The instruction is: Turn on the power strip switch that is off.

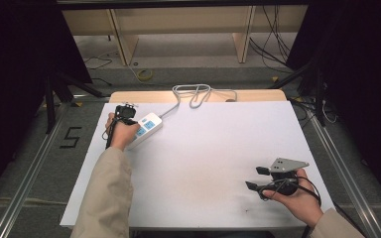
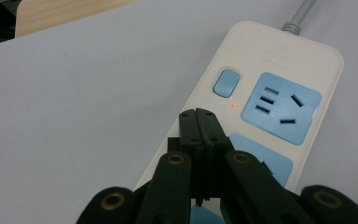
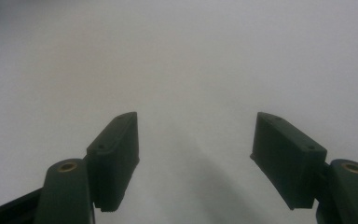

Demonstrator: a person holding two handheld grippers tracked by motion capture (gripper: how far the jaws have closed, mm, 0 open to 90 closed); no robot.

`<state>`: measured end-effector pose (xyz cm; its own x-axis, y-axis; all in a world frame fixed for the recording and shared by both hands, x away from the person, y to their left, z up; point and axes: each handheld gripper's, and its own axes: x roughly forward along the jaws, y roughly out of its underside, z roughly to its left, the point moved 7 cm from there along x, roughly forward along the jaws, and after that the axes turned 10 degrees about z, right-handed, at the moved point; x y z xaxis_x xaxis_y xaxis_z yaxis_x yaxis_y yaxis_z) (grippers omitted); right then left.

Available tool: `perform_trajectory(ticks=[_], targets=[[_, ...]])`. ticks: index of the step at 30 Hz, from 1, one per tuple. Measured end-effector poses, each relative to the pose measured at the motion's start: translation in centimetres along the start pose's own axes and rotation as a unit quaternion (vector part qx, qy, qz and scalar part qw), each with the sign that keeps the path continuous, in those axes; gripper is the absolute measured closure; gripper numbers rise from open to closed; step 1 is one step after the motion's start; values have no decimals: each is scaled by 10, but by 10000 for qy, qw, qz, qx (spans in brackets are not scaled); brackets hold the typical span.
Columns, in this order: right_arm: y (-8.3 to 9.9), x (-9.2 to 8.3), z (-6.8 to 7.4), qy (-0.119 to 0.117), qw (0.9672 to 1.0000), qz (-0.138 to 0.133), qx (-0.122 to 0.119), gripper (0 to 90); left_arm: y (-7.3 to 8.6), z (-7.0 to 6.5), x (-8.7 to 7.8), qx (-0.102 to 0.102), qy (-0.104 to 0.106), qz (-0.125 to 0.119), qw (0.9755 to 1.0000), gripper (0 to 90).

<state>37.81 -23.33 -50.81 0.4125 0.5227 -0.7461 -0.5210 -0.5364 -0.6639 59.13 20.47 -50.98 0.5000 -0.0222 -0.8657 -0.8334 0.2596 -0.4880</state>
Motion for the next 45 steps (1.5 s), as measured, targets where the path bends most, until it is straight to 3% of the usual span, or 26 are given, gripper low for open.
perform_trajectory(ticks=[45], targets=[[0, 2, -1, -13, 10000, 24, -17, 322, -4, -1, 2, 115, -55, 254, 9996, 900]])
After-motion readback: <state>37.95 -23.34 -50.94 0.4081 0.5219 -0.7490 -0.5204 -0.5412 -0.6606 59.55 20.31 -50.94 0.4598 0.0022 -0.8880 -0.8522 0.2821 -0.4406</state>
